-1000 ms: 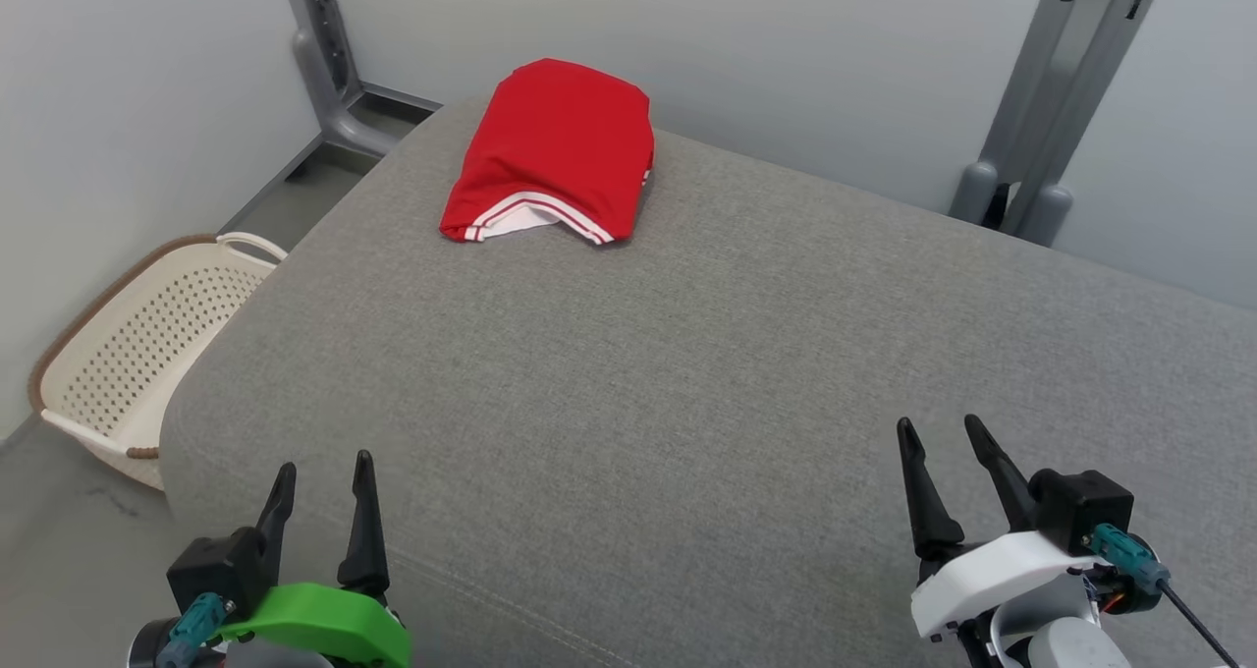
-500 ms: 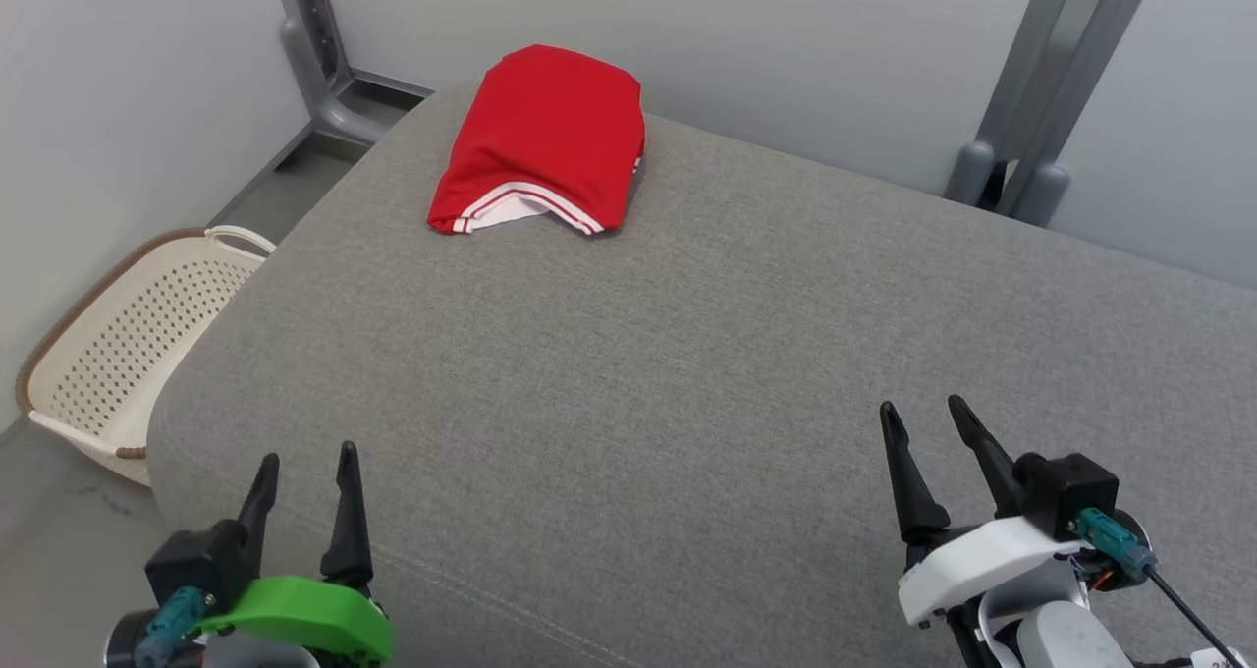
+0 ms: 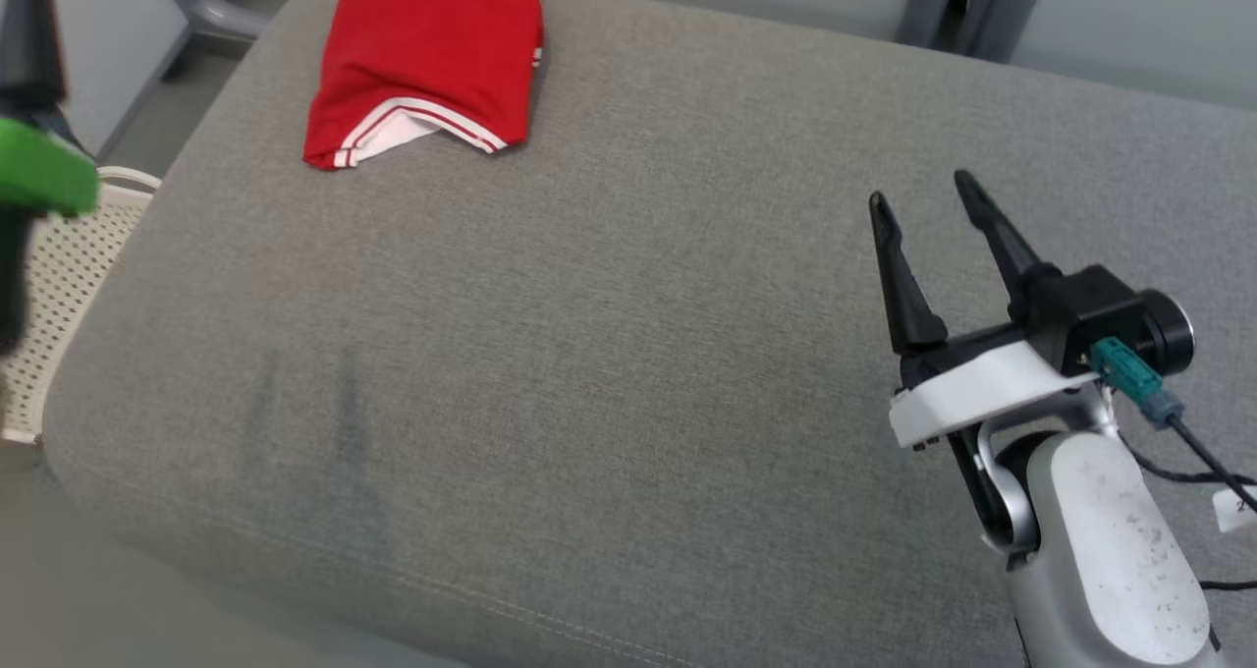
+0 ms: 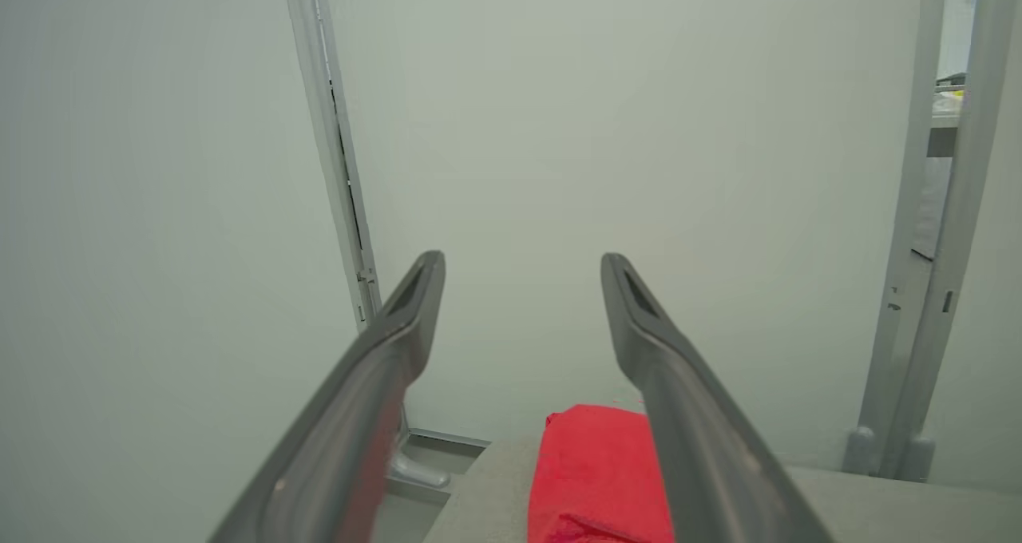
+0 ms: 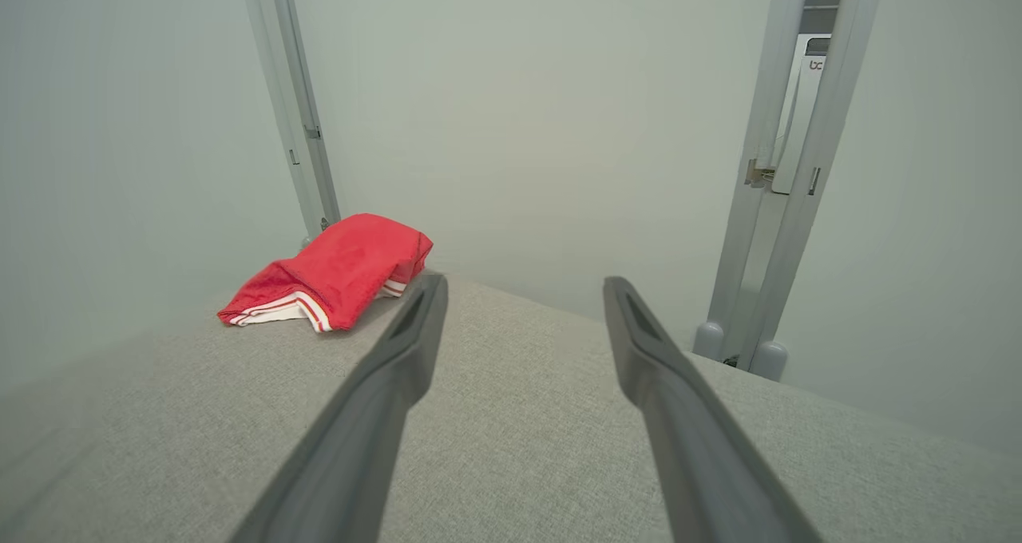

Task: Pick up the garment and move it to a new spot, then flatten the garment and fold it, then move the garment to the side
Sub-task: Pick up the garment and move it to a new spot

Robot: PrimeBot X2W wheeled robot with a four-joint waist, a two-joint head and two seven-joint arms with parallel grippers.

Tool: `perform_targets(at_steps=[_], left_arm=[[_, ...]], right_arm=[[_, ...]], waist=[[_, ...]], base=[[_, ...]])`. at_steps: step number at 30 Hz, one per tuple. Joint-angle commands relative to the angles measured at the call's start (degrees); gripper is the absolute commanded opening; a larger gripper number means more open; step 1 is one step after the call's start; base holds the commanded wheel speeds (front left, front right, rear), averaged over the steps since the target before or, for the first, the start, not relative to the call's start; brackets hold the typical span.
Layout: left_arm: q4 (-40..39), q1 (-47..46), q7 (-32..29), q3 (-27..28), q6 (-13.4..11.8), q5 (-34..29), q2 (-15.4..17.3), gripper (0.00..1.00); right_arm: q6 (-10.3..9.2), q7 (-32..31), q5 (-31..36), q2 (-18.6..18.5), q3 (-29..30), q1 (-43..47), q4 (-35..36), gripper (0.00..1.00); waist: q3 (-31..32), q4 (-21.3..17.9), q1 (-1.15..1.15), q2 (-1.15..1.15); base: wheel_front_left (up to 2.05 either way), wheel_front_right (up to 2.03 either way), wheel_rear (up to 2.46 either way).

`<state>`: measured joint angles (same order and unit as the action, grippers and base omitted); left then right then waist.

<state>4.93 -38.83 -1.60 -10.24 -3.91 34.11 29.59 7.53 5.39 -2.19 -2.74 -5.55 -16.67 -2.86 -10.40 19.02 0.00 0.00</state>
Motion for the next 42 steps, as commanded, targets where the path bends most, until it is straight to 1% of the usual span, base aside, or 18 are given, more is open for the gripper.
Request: perform_targets(at_steps=[1, 4, 6, 9, 10, 12, 14, 18, 21, 28, 33, 36, 37, 38, 39, 40, 42], left_arm=[[1.89, -5.08, -2.08, 0.29, 0.65, -0.65, 1.27, 1.00], [6.78, -13.40, -6.77, -0.35, 1.59, -0.70, 2.90, 1.00], [10.56, -17.98, -9.73, -1.72, 2.52, -1.12, 3.30, 1.00], [16.95, -22.36, -14.64, -3.59, 3.77, -0.02, 2.25, 1.00], [18.46, -23.52, -15.89, -4.13, 4.03, -0.32, 2.47, 1.00], [21.68, -25.48, -17.80, -4.92, 4.64, -0.21, 2.34, 1.00], [24.74, -26.52, -18.92, -5.46, 5.00, 0.39, 1.42, 1.00], [30.05, -27.97, -19.27, -6.49, 4.91, -0.10, 0.28, 1.00], [33.19, -28.70, -18.01, -6.78, 5.31, 0.20, -0.78, 1.00], [39.43, -28.67, -15.51, -7.61, 6.81, 0.53, -2.39, 1.00], [43.50, -28.51, -14.61, -8.03, 7.45, 0.55, -2.07, 1.00], [46.05, -28.31, -14.02, -8.18, 6.33, -0.12, -1.38, 1.00], [46.73, -28.38, -13.48, -7.81, 5.84, 0.06, -1.29, 0.81], [47.34, -28.52, -12.57, -7.44, 5.43, 0.31, -1.19, 0.35], [47.56, -28.65, -11.65, -7.20, 4.99, 0.23, -1.06, 0.15], [47.87, -28.90, -10.55, -7.01, 4.66, 0.11, -0.91, 0.00], [48.29, -29.46, -8.96, -6.88, 4.66, -0.06, -0.77, 0.00]], right_arm=[[-0.08, -0.71, 1.00, -0.28, -0.04, -2.06, 1.57, 1.00], [-0.08, -1.83, 1.73, -0.26, -0.35, -4.25, 4.27, 1.00], [-0.08, -2.45, 2.04, -0.26, -0.56, -5.35, 5.90, 1.00], [-0.08, -3.22, 1.62, -0.25, -0.76, -5.97, 8.06, 1.00], [-0.08, -3.53, 0.67, -0.24, -0.96, -5.98, 8.83, 1.00], [-0.08, -4.25, 0.86, -0.20, -1.29, -5.93, 10.41, 1.00], [-0.08, -4.84, 1.40, -0.18, -1.22, -5.87, 12.14, 1.00], [-0.08, -5.67, 0.28, -0.18, -0.58, -5.92, 15.07, 1.00], [-0.08, -6.28, 0.51, -0.17, -0.44, -6.18, 17.00, 1.00], [-0.08, -6.39, 0.40, -0.17, 0.18, -5.73, 17.87, 1.00], [-0.08, -6.33, 0.91, -0.19, 0.66, -5.45, 17.63, 1.00], [-0.08, -6.39, 1.06, -0.19, 0.97, -5.59, 17.66, 1.00], [-0.08, -6.39, 1.20, -0.18, 1.07, -5.62, 17.67, 1.00], [-0.08, -6.35, 1.32, -0.19, 1.16, -5.65, 17.65, 1.00], [-0.08, -6.32, 1.36, -0.19, 1.26, -5.68, 17.61, 1.00], [-0.08, -6.26, 1.40, -0.19, 1.43, -5.71, 17.54, 1.00], [-0.08, -6.11, 1.40, -0.19, 1.67, -5.61, 17.31, 1.00]], waist=[[-9.89, -8.02, 0.00, 0.00], [-13.37, -10.71, 0.00, 0.00], [-15.43, -12.42, 0.00, 0.00], [-18.05, -14.87, 0.00, 0.00], [-18.92, -15.51, 0.00, 0.00], [-20.70, -16.64, 0.00, 0.00], [-22.35, -17.52, 0.00, 0.00], [-24.86, -18.49, 0.00, 0.00], [-26.44, -18.90, 0.00, 0.00], [-27.79, -19.40, 0.00, 0.00], [-27.87, -19.69, 0.00, 0.00], [-27.94, -19.76, 0.00, 0.00], [-27.96, -19.76, 0.00, 0.00], [-27.96, -19.74, 0.00, 0.00], [-27.92, -19.69, 0.00, 0.00], [-27.80, -19.59, 0.00, 0.00], [-27.34, -19.35, 0.00, 0.00]], base=[[0.00, 0.00, 0.00], [0.00, 0.00, 0.00], [0.00, 0.00, 0.00], [0.00, 0.00, 0.00], [0.00, 0.00, 0.00], [0.00, 0.00, 0.00], [0.00, 0.00, 0.00], [0.00, 0.00, 0.00], [0.00, 0.00, 0.00], [0.00, 0.00, 0.00], [0.00, 0.00, 0.00], [0.00, 0.00, 0.00], [0.00, 0.00, 0.00], [0.00, 0.00, 0.00], [0.00, 0.00, 0.00], [0.00, 0.00, 0.00], [0.00, 0.00, 0.00]])
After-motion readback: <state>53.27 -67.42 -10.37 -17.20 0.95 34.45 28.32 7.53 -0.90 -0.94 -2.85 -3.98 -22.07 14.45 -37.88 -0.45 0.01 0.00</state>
